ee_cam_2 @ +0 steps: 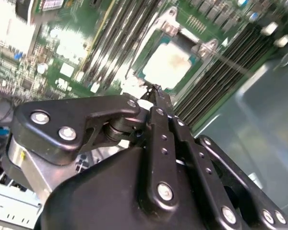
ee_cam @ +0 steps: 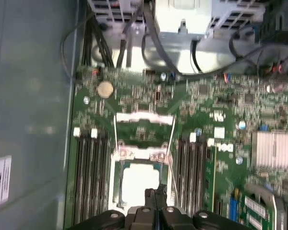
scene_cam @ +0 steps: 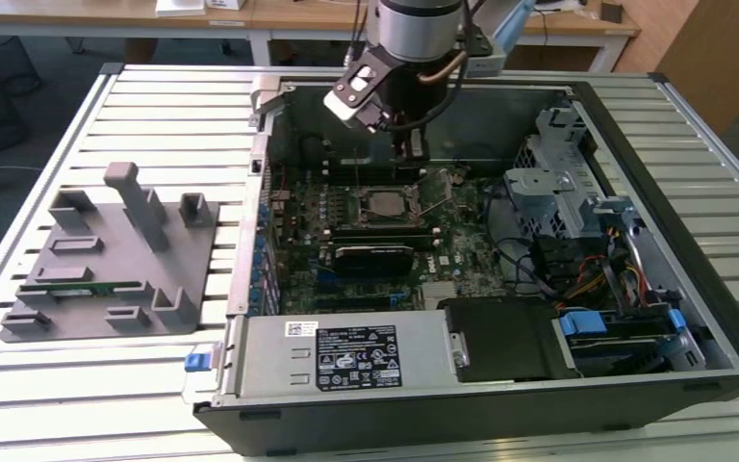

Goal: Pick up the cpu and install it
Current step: 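Close the cpu cover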

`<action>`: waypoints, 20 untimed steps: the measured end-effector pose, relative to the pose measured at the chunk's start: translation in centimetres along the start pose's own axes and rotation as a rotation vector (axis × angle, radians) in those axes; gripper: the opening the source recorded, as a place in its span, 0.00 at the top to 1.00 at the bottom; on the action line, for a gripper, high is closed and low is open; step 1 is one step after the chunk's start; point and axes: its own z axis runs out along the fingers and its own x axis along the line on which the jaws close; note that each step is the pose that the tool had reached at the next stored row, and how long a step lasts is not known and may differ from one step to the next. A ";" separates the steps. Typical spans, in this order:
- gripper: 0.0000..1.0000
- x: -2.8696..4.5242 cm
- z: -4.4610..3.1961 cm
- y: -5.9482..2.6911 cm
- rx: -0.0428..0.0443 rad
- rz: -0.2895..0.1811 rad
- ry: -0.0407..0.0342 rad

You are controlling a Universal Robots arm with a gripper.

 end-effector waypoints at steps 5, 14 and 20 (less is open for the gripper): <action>0.89 -0.04 0.12 2.27 0.0005 0.000 0.0001; 0.89 1.20 0.71 5.49 0.0036 0.000 0.0001; 0.89 1.20 1.01 7.66 0.0113 0.000 0.0006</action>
